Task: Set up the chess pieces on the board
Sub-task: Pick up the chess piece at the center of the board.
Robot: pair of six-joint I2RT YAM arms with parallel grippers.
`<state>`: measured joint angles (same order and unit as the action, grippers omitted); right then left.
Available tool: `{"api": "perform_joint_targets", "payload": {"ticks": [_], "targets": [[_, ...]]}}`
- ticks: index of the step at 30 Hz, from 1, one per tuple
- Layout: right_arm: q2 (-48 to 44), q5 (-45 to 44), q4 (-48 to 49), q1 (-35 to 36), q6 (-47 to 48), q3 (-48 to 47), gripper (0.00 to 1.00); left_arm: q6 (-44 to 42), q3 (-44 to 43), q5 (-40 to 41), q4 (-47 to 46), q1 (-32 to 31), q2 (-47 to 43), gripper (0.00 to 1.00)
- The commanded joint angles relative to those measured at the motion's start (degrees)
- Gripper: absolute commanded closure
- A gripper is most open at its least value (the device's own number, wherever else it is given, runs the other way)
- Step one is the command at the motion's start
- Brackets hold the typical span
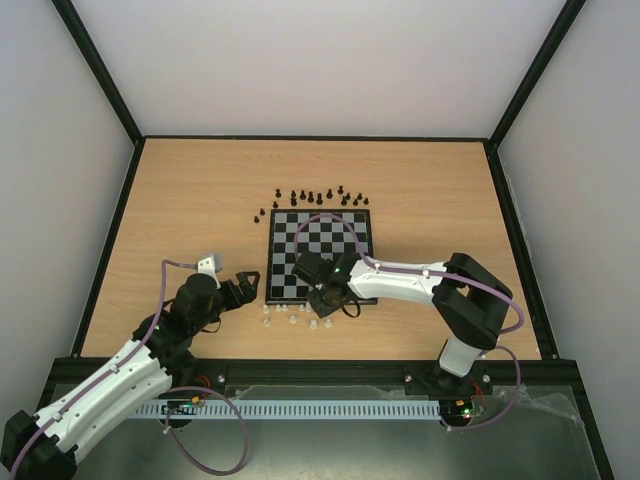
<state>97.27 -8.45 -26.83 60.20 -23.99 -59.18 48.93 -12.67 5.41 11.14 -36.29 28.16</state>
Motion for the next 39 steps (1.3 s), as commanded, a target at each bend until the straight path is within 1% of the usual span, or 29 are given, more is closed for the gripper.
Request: {"api": "perform_joint_targets", "payload": {"ticks": [1,8,16,35,39], "targets": [[1.4,0.2,-0.7,-0.6,0.6,0.4,0.75,-0.5,0.4,0.3,0.3,0.4,-0.2,0.01],[1.9,0.6,-0.3,-0.8,0.9,0.5,0.79,-0.5,0.4,0.4,0.1,0.4,-0.1,0.00],[1.4,1.8,-0.3,-0.8,1.1,0.7,0.86,-0.5,0.8,0.6,-0.3,0.4,0.3,0.00],[0.7,1.2,-1.0,-0.8,1.0,2.3,0.87,-0.4,1.3,0.2,-2.1,0.4,2.1,0.01],[0.8,1.1,-1.3,-0.8,1.1,2.1,0.92,-0.3,1.2,0.2,-2.4,0.4,2.4,0.00]]}}
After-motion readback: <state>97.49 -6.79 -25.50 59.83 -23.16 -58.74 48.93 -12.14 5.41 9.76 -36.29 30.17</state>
